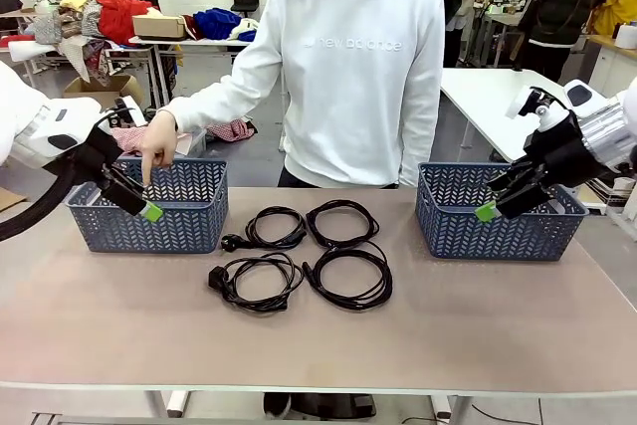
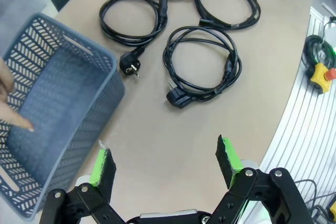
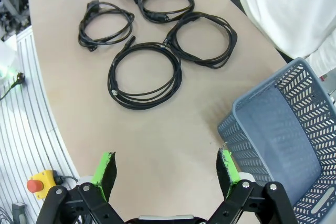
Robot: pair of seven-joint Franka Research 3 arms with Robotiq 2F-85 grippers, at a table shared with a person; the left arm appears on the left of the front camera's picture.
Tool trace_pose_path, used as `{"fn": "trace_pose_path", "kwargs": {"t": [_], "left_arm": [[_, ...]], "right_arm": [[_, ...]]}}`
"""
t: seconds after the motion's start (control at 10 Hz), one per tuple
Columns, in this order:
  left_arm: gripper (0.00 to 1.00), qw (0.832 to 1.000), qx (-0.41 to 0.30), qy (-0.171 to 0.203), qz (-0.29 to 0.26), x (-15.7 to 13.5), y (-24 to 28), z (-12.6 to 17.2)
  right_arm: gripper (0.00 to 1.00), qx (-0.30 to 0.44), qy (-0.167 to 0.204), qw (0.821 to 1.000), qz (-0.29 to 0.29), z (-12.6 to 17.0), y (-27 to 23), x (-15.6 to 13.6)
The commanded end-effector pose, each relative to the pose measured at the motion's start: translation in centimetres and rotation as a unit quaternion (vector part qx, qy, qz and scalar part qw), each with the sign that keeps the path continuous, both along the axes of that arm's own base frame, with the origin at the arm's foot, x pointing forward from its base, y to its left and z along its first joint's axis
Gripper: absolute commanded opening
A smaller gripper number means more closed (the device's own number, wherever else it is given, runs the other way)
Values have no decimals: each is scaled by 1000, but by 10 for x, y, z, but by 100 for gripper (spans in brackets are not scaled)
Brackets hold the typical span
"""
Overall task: Organize the cables according to human instructions.
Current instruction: Pick up a bundle of cables and place it in the basket indicated by the human.
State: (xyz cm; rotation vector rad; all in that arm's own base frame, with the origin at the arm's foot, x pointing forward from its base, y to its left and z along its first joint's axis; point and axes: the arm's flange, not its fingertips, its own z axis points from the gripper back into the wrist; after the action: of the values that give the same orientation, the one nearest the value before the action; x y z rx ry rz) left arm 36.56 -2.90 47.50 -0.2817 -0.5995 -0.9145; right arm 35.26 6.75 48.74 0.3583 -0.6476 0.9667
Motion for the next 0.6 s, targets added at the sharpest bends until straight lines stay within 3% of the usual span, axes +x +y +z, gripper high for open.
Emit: {"fn": "trace_pose_path", "kwargs": {"t": [0.0, 0.4, 0.5], "left_arm": [[100, 1000, -6, -2, -8, 3, 2, -2], [100, 1000, 0, 0, 0, 0, 0, 0], [100, 999, 29, -5, -31, 4, -9, 2]], "right_arm": [[100, 6, -4, 1000, 13, -2, -3, 3], [100, 6, -4, 1000, 13, -2, -3, 3], [100, 6, -4, 1000, 13, -2, -3, 3]]}}
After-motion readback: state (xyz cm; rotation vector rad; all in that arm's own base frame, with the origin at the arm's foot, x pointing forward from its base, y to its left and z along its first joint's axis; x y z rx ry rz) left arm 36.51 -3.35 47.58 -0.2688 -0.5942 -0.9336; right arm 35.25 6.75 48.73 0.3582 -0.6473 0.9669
